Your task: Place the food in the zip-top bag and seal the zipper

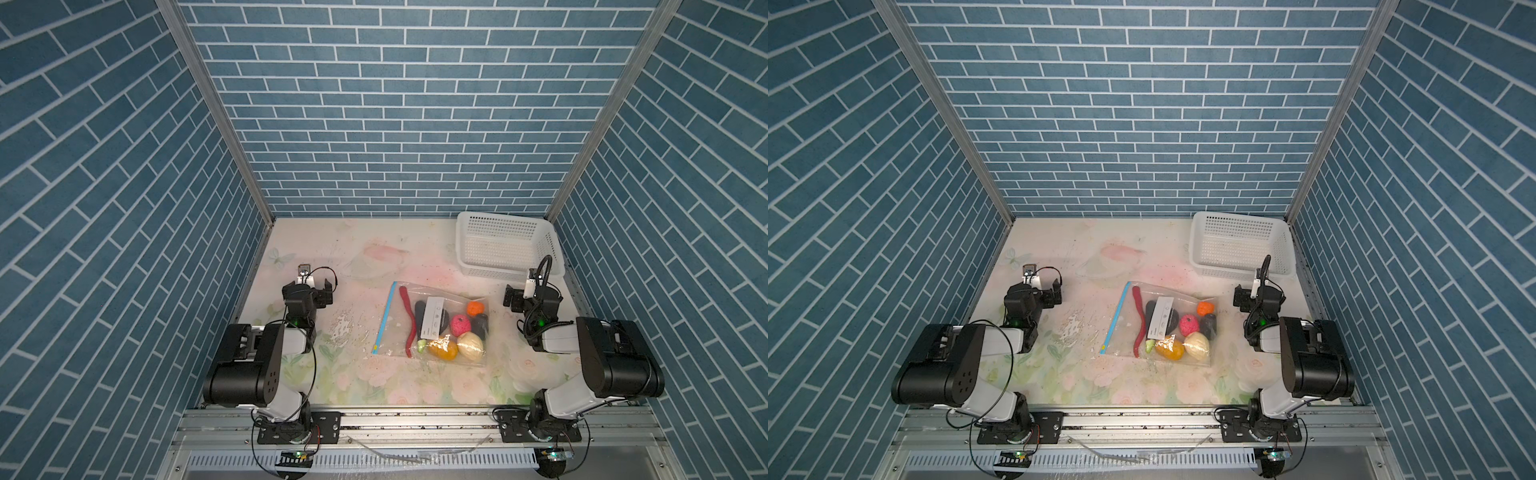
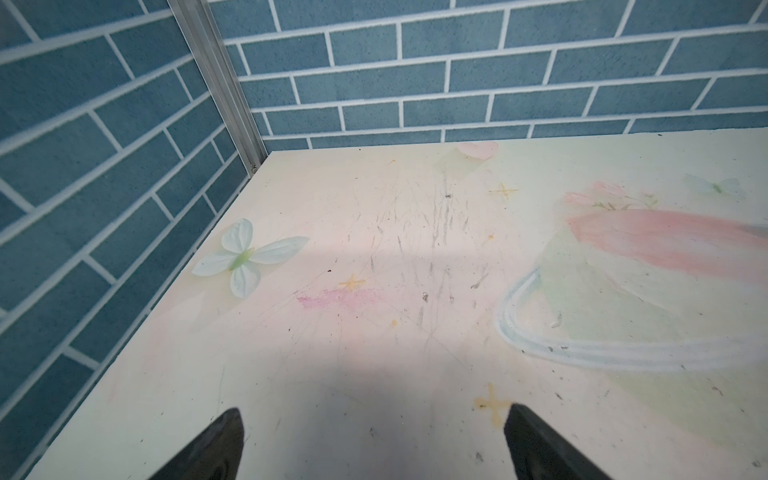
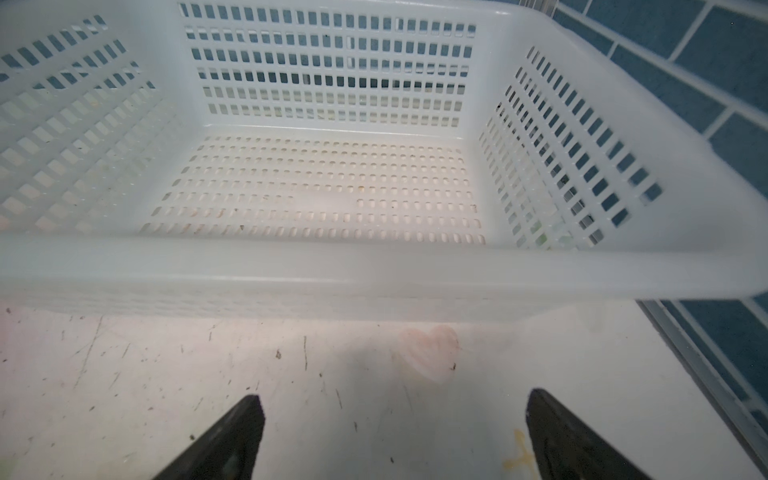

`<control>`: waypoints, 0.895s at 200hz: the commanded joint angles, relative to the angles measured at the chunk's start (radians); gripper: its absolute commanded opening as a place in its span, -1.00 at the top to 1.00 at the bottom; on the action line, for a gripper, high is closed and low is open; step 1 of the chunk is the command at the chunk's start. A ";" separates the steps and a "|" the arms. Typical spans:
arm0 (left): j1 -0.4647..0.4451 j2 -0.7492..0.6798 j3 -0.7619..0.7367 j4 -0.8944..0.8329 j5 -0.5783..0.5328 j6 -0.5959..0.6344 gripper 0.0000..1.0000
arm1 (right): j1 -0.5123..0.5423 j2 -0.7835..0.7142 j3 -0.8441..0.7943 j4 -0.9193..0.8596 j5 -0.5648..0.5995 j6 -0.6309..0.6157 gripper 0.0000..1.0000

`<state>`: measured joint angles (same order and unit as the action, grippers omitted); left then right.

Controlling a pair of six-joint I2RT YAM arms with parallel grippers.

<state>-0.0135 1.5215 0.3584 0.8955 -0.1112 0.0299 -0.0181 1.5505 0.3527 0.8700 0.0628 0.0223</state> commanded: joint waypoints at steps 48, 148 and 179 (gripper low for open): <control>-0.003 0.002 0.005 0.008 -0.007 -0.005 -0.99 | -0.005 -0.007 0.040 -0.004 -0.017 0.015 -0.98; -0.003 0.003 0.009 -0.001 -0.009 -0.004 -0.99 | -0.025 -0.004 0.053 -0.025 -0.071 0.019 -0.98; -0.003 0.003 0.007 0.001 -0.010 -0.004 -0.99 | -0.024 -0.004 0.051 -0.023 -0.065 0.017 -0.98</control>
<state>-0.0135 1.5215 0.3584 0.8951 -0.1116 0.0303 -0.0387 1.5505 0.3645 0.8429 0.0193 0.0231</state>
